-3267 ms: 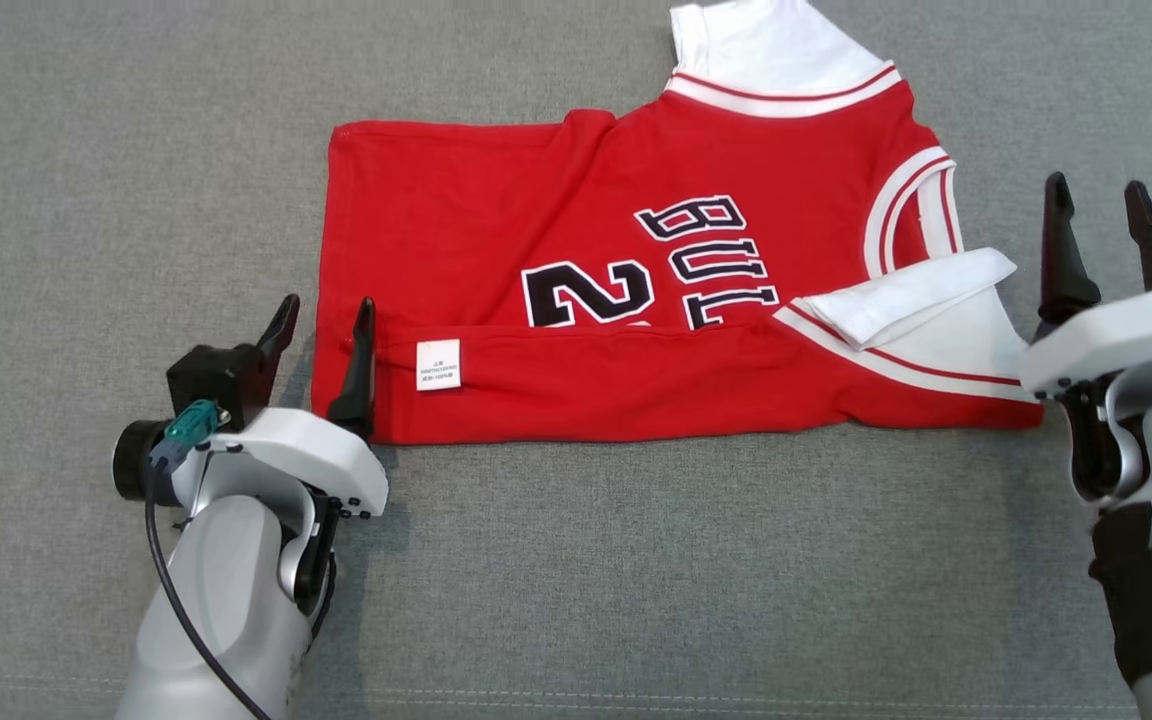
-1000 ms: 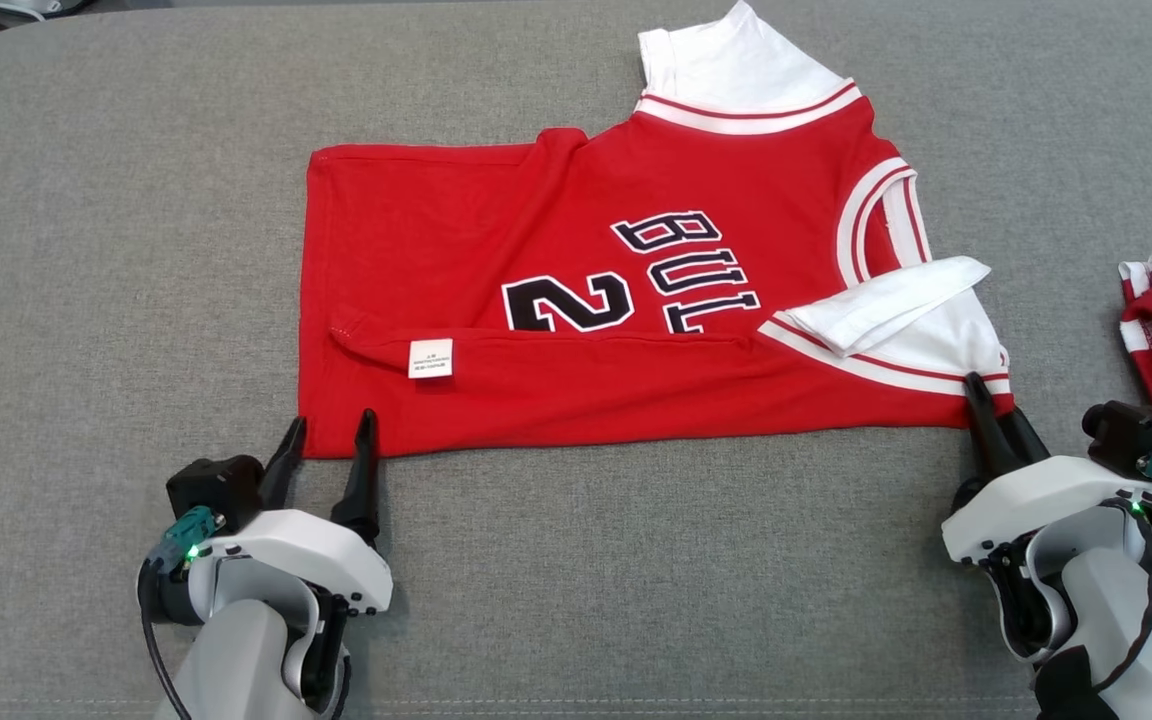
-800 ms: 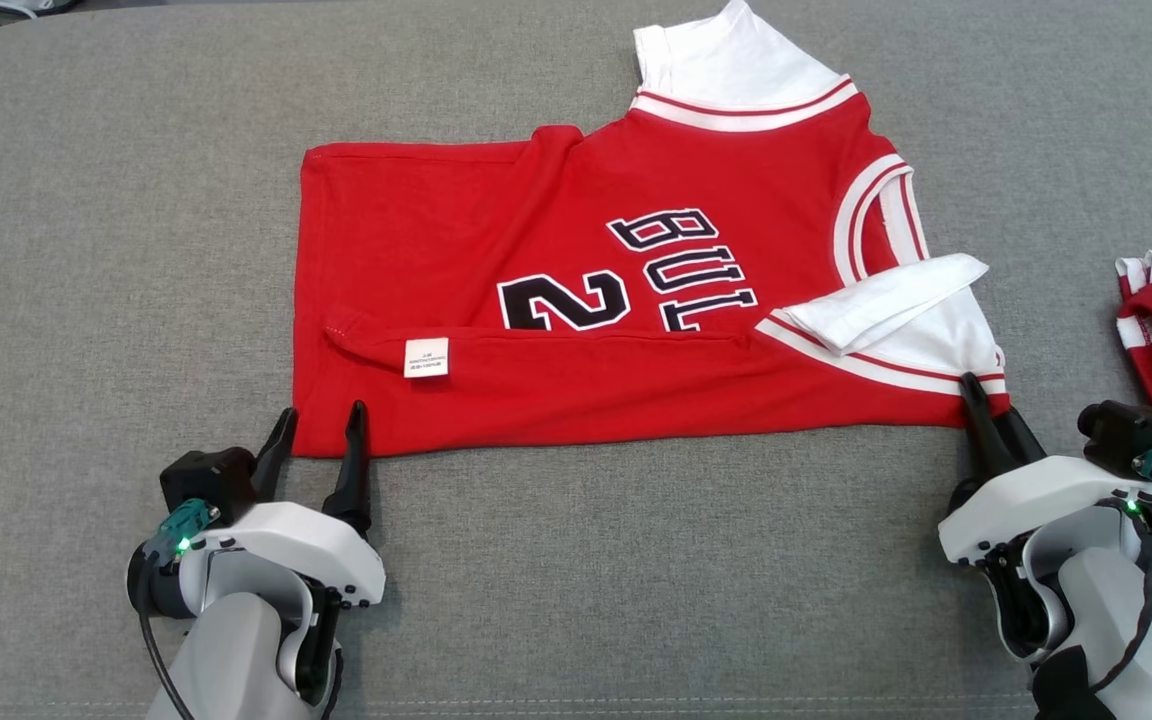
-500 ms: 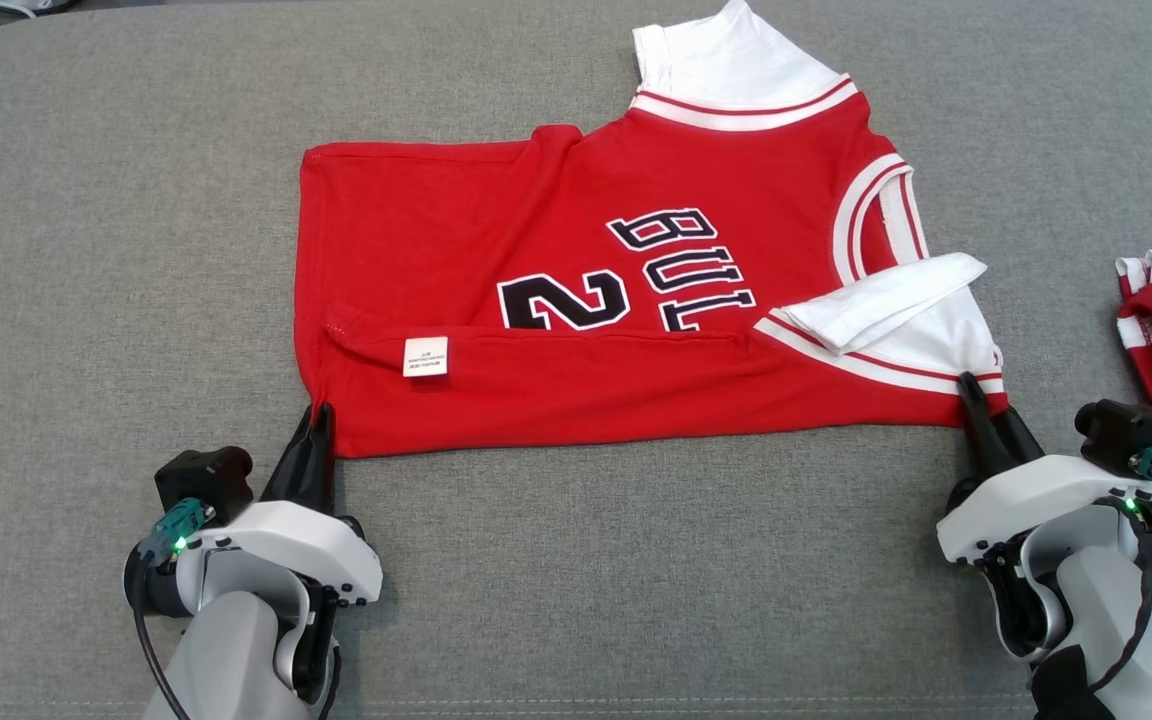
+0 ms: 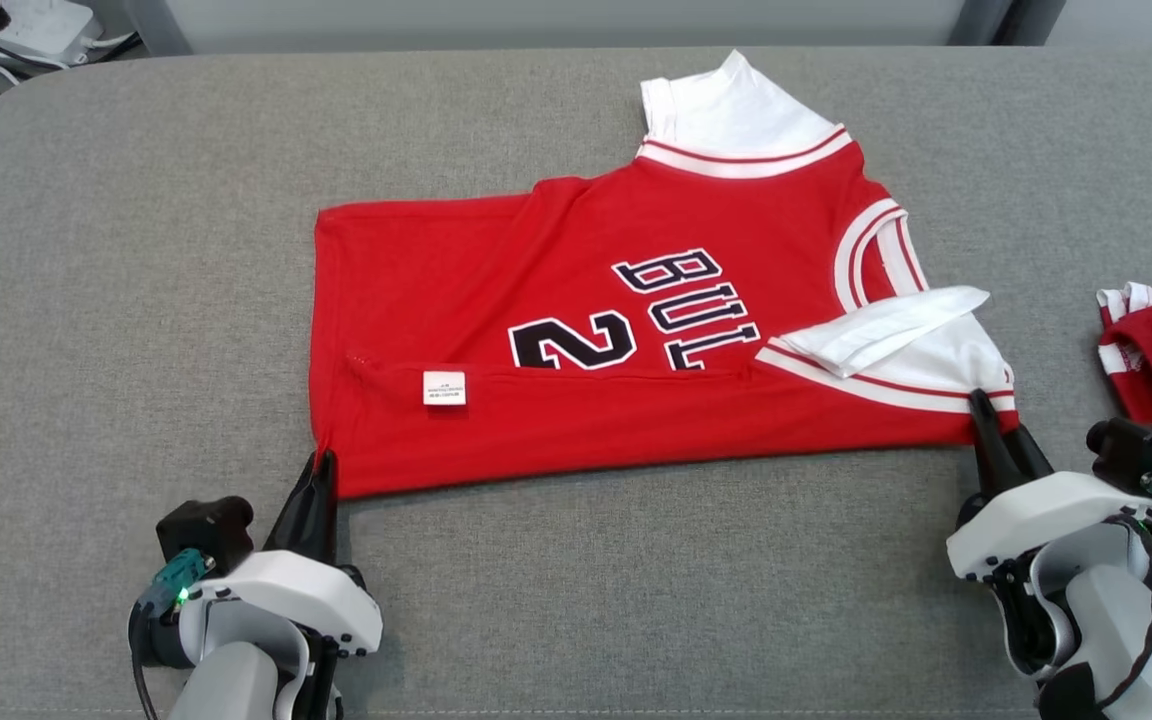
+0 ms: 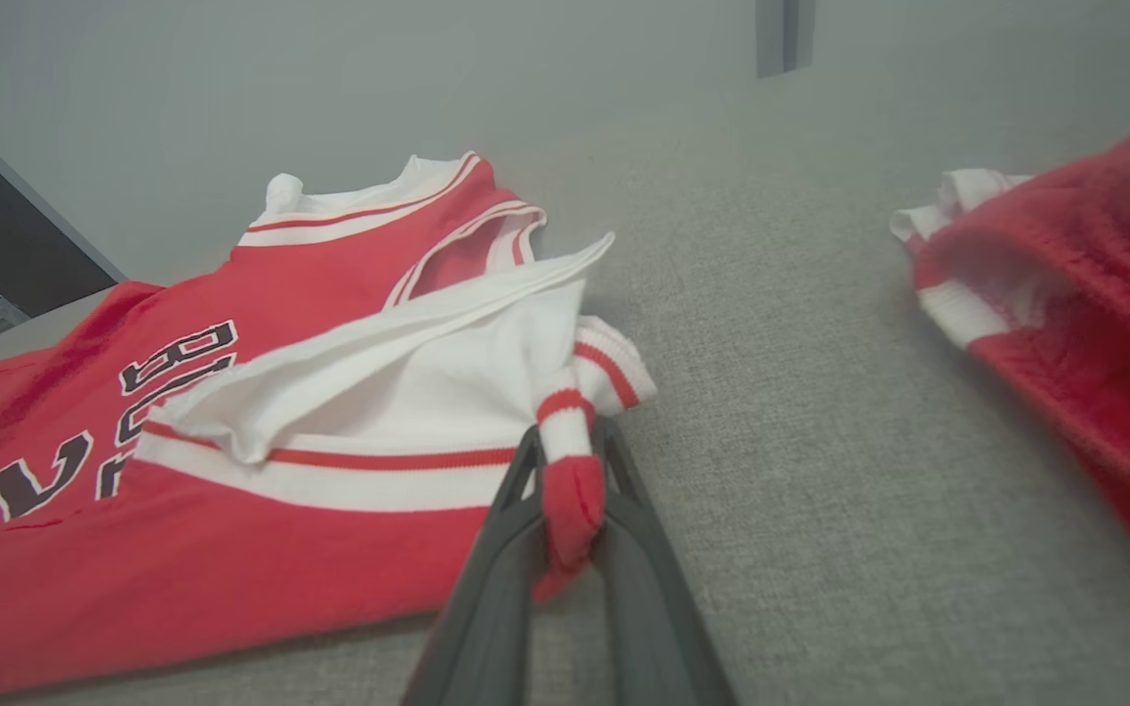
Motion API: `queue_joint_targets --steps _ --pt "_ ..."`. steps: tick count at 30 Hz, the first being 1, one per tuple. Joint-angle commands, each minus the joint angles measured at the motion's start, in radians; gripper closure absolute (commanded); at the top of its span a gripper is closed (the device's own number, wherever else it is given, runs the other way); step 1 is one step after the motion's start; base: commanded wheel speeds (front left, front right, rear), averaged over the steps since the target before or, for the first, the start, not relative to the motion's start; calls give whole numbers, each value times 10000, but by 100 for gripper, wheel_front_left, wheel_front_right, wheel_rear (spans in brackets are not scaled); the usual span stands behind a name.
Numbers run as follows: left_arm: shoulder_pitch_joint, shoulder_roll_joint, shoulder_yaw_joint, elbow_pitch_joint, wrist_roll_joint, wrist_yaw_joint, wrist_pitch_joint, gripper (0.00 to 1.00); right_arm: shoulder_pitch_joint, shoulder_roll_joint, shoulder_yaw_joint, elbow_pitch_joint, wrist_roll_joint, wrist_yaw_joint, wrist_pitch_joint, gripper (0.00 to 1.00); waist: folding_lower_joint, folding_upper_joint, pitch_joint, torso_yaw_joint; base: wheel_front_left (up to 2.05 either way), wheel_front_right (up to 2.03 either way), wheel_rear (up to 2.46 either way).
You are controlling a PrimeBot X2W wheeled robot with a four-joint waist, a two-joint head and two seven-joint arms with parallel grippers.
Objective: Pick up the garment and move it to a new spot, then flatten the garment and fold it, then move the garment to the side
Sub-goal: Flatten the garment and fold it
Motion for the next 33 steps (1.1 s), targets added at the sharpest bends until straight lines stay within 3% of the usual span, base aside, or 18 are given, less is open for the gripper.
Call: queue_joint_targets --steps 1,12,21,29,30,31,32,33 --pt "86 267 323 -276 -151 45 -61 100 249 -87 88 -180 24 29 -59 100 0 0 -147 7 0 0 0" --pt "1094 267 228 -272 -234 239 -61 100 1067 -9 196 -215 93 29 -59 100 0 0 -1142 -91 0 0 0" --pt "1811 267 764 -54 167 450 -61 100 2312 36 963 -645 361 29 -59 100 0 0 -2124 -546 0 0 0" --pt "1873 267 1227 278 524 469 -61 100 2822 -89 1536 -695 629 29 -59 100 0 0 -2275 -811 0 0 0" --pt "1883 267 1229 572 527 521 -61 95 2784 -99 1624 -465 714 29 -59 15 0 0 -2286 -821 0 0 0" --pt "1875 267 1247 687 528 587 -61 57 2737 -128 1614 -441 725 29 -59 0 0 0 -2289 -817 0 0 0" --pt "1847 267 1272 834 561 702 -61 0 2647 -232 1533 -396 661 29 -59 0 0 0 -2281 -791 0 0 0" --pt "1832 267 1290 840 589 749 -61 0 2608 -283 1418 -416 610 29 -59 0 0 0 -2277 -769 0 0 0"
